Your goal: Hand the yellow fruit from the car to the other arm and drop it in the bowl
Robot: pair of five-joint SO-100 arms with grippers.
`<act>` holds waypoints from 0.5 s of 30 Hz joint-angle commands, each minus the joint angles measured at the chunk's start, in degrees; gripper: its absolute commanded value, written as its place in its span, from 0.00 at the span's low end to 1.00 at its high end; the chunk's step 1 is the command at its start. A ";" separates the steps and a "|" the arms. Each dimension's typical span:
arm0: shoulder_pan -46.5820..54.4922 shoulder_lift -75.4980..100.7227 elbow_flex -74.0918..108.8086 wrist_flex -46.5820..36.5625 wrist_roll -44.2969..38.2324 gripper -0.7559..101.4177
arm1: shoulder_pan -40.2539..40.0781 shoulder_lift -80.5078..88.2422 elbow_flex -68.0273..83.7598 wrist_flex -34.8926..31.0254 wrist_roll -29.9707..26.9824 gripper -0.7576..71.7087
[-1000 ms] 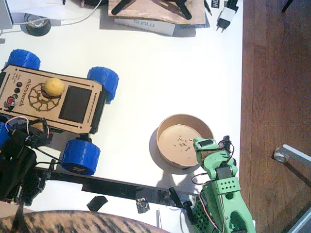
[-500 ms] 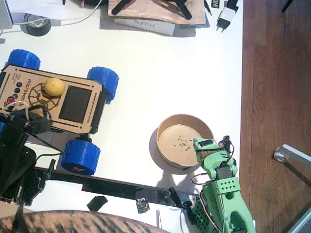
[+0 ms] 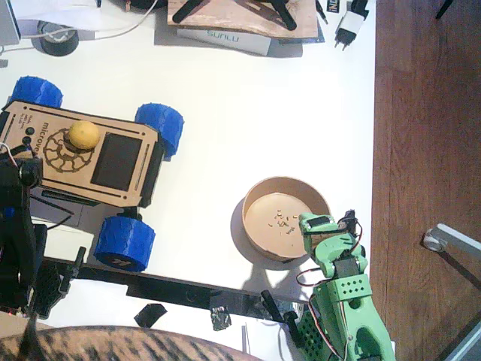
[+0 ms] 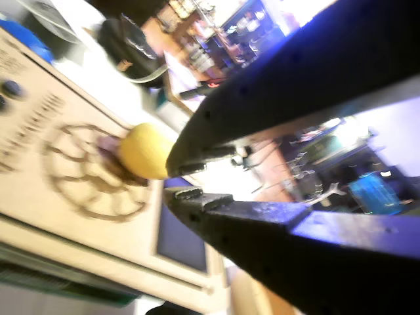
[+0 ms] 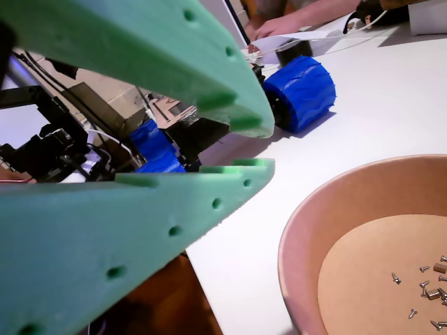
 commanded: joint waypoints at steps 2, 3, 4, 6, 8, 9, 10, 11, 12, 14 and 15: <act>-0.44 -4.39 -3.16 -4.48 3.69 0.01 | -0.09 0.53 -0.35 0.35 -0.97 0.01; -0.35 -5.89 -3.25 -5.36 4.22 0.01 | -0.09 0.53 -0.35 0.35 -0.97 0.01; -0.18 -7.65 -3.34 -6.68 4.57 0.01 | -0.09 0.53 -0.35 0.35 -0.97 0.01; -0.09 -13.27 -3.69 -8.96 4.75 0.01 | -0.09 0.53 -0.35 0.35 -0.97 0.01; -0.09 -20.04 -4.92 -11.43 4.75 0.01 | -0.09 0.53 -0.35 0.35 -0.97 0.01; 0.00 -22.15 -5.63 -12.48 4.75 0.01 | -0.09 0.53 -0.35 0.35 -0.97 0.01; 0.00 -23.29 -6.42 -13.01 4.75 0.01 | -0.09 0.53 -0.35 0.35 -0.97 0.01; 0.00 -23.73 -7.29 -13.10 4.75 0.01 | -0.09 0.53 -0.35 0.35 -0.97 0.01; 0.00 -23.82 -8.26 -13.01 4.75 0.01 | -0.18 0.53 -0.35 0.35 -0.97 0.01; 0.00 -24.52 -10.37 -12.39 4.75 0.01 | -0.26 0.53 -0.35 0.35 -0.97 0.01; 0.00 -25.49 -11.69 -11.87 4.75 0.01 | -0.26 0.53 -0.35 0.35 -0.97 0.01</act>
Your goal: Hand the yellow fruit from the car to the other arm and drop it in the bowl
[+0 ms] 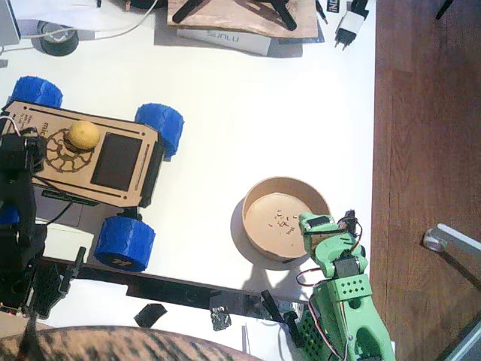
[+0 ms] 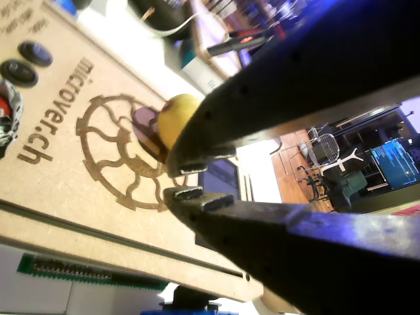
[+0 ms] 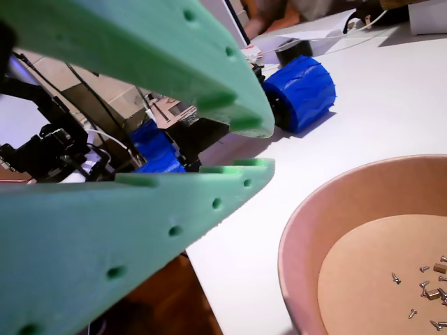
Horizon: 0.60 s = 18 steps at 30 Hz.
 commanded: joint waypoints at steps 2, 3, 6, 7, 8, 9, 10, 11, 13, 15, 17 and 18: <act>0.35 -3.96 -8.17 0.35 0.44 0.01 | -0.26 0.53 -0.35 0.35 -0.88 0.01; 0.35 -5.19 -9.58 0.35 0.44 0.01 | -0.26 0.53 -0.35 0.35 -0.88 0.01; 0.35 -6.33 -13.10 0.88 0.44 0.01 | -0.26 0.53 -0.35 0.35 -0.88 0.01; 0.35 -6.15 -13.97 1.05 0.44 0.01 | -0.26 0.53 -0.35 0.35 -0.88 0.01; 0.35 -5.98 -14.59 1.23 0.44 0.02 | -0.26 0.53 -0.35 0.35 -0.88 0.01; 0.35 -5.89 -15.12 1.49 0.44 0.08 | -0.26 0.53 -0.35 0.35 -0.97 0.01; 0.44 -5.89 -15.29 1.58 0.44 0.15 | -0.26 0.53 -0.35 0.35 -0.97 0.01; 0.53 -5.89 -15.29 1.67 0.44 0.21 | -0.26 0.53 -0.35 0.35 -0.97 0.01; 1.58 -6.42 -15.29 1.76 0.44 0.27 | -0.26 0.53 -0.35 0.35 -0.97 0.01; 2.99 -7.38 -15.29 1.41 0.44 0.35 | -0.26 0.53 -0.35 0.35 -0.97 0.01; 5.27 -9.23 -15.38 1.76 0.44 0.45 | -0.18 0.53 -0.35 0.35 -0.97 0.01; 6.42 -10.55 -15.47 2.11 0.44 0.48 | -0.18 0.53 -0.35 0.35 -0.97 0.01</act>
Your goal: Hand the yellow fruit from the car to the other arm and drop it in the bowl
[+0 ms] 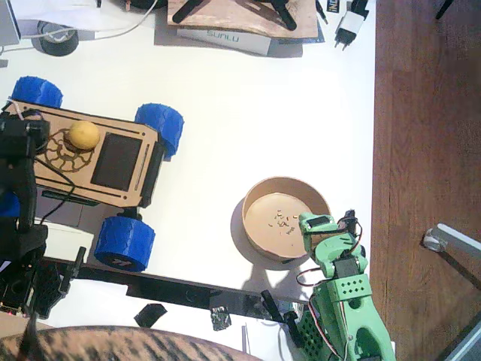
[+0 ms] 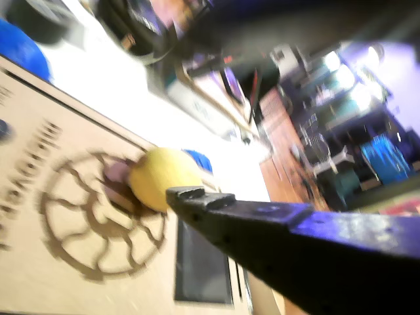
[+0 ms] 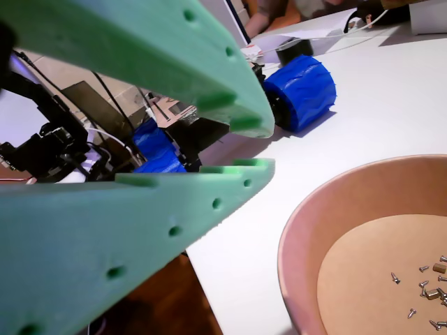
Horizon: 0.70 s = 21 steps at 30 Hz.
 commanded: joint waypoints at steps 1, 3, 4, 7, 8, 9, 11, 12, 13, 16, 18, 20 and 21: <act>3.60 -2.99 -3.43 1.05 0.35 0.49 | -0.18 0.53 -0.35 0.35 -0.62 0.01; 5.45 -6.24 -3.43 0.70 -0.09 0.51 | -0.18 0.53 -0.35 0.35 -0.62 0.01; 6.24 -7.65 -3.43 0.26 -0.18 0.52 | -0.18 0.53 -0.35 0.35 -0.62 0.01; 8.17 -10.90 -3.43 -0.53 -0.26 0.54 | -0.18 0.53 -0.35 0.18 -0.53 0.01; 8.70 -11.87 -3.43 -1.05 -0.35 0.55 | -0.18 0.53 -0.35 0.18 -0.44 0.01; 9.14 -12.39 -3.43 -1.67 -0.35 0.55 | -0.18 0.53 -0.35 0.09 -0.53 0.01; 9.67 -12.83 -3.43 -2.29 -0.35 0.55 | 0.00 0.53 -0.35 0.00 -0.53 0.01; 9.76 -12.83 -3.43 -2.29 -0.35 0.55 | 0.35 0.53 -0.35 -0.35 -0.53 0.01; 9.76 -12.83 -3.43 -2.46 -0.35 0.55 | 0.62 0.53 -0.35 -0.53 -0.53 0.01; 9.76 -13.01 -3.43 -3.34 -0.35 0.56 | 0.70 0.44 -0.35 -0.62 -0.53 0.01; 9.84 -13.54 -3.43 -4.57 -0.35 0.56 | 0.70 0.44 -0.35 -0.70 -0.53 0.01; 9.84 -13.80 -3.43 -5.36 -0.35 0.55 | 0.70 0.44 -0.35 -0.70 -0.44 0.01; 9.84 -13.71 -3.52 -5.71 -0.35 0.55 | 0.70 0.44 -0.35 -0.70 -0.44 0.01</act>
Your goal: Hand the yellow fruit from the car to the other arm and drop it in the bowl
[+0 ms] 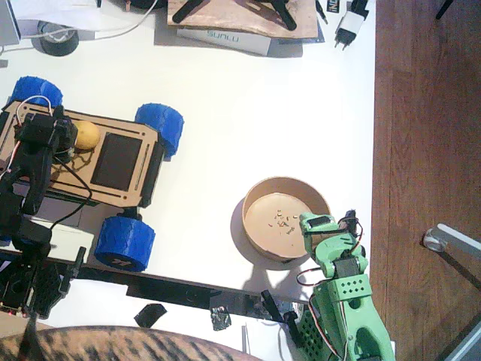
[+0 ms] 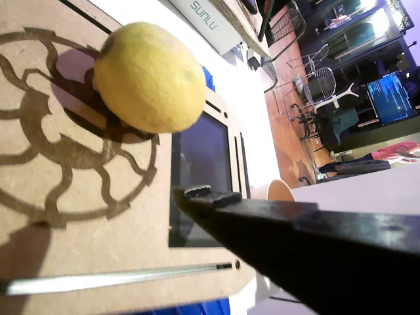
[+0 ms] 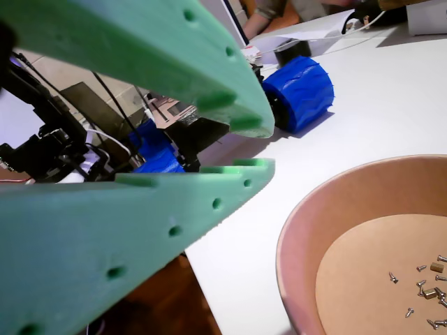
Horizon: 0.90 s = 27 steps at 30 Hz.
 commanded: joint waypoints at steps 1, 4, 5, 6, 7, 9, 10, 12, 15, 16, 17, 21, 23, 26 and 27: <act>0.26 0.70 -2.90 -1.76 -0.35 0.55 | 0.44 0.44 -0.35 -0.70 -0.44 0.01; 0.26 0.44 -2.90 -2.29 -0.35 0.55 | 0.53 0.44 -0.35 -0.70 -0.44 0.01; 0.26 -0.09 -2.90 -2.64 -0.35 0.54 | 0.53 0.44 -0.35 -0.70 -0.44 0.01; 0.26 -0.53 -2.90 -3.08 -0.35 0.54 | 0.53 0.44 -0.35 -0.70 -0.44 0.01; 0.26 -0.79 -2.90 -3.52 -0.35 0.53 | 0.53 0.44 -0.35 -0.70 -0.44 0.01; 0.26 -0.88 -2.99 -3.96 -0.44 0.53 | 0.53 0.44 -0.35 -0.70 -0.44 0.01; 0.26 -1.23 -2.99 -4.13 -0.44 0.53 | 0.53 0.44 -0.35 -0.70 -0.44 0.01; 0.26 -3.16 -3.43 -5.27 -0.44 0.53 | 0.62 0.44 -0.35 -0.70 -0.44 0.01; 0.62 -8.61 -8.61 -2.81 -0.35 0.53 | 0.62 0.44 -0.35 -0.70 -0.44 0.01; 1.05 -10.37 -10.81 -1.67 -0.35 0.54 | 0.62 0.44 -0.35 -0.70 -0.44 0.01; 1.67 -12.04 -12.92 -0.79 -0.35 0.54 | 0.62 0.44 -0.35 -0.70 -0.44 0.01; 3.34 -16.52 -18.19 0.09 -0.35 0.53 | 0.88 0.44 -0.35 -0.70 -0.44 0.01; 3.52 -17.23 -18.63 -0.18 -0.35 0.53 | 0.88 0.44 -0.35 -0.70 -0.35 0.01; 3.52 -17.40 -18.63 -0.18 -0.35 0.53 | 0.88 0.44 -0.35 -0.70 -0.35 0.01; 3.52 -17.40 -18.63 -0.18 -0.35 0.53 | 0.88 0.44 -0.35 -0.70 -0.35 0.01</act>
